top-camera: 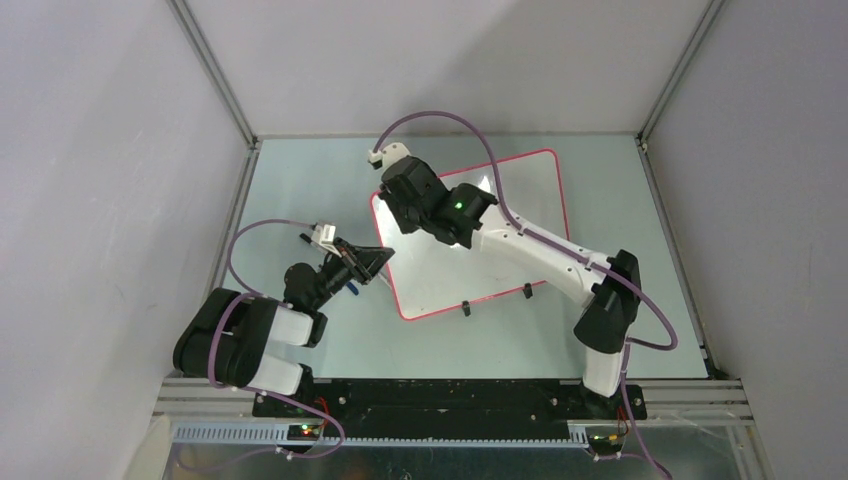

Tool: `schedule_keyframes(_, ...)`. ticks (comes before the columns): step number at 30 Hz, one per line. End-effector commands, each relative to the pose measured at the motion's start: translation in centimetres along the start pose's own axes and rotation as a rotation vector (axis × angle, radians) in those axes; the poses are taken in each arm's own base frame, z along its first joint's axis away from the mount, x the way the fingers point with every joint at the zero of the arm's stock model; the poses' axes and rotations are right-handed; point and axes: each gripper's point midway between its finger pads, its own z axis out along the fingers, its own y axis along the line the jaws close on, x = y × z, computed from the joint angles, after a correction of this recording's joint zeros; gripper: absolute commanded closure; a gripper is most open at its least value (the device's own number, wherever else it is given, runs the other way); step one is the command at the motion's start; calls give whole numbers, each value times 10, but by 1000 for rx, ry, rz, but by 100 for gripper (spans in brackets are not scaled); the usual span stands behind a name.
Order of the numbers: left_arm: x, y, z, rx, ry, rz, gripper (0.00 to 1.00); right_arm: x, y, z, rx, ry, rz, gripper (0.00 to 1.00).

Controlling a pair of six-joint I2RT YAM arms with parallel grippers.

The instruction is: Write a sentence on the whiteboard

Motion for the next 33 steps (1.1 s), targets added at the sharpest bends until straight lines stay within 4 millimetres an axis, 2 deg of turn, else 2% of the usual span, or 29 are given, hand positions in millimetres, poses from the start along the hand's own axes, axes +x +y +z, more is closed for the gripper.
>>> schedule_keyframes(1, -11, -13, 0, 61, -40, 62, 85, 4, -10, -8, 27, 3, 9, 100)
schedule_keyframes(14, -12, -13, 1, 62, -41, 63, 86, 9, -12, -10, 35, 12, 6, 100)
schedule_keyframes(33, -11, -13, 1, 63, -40, 63, 87, -18, -24, -3, 48, -17, 23, 100)
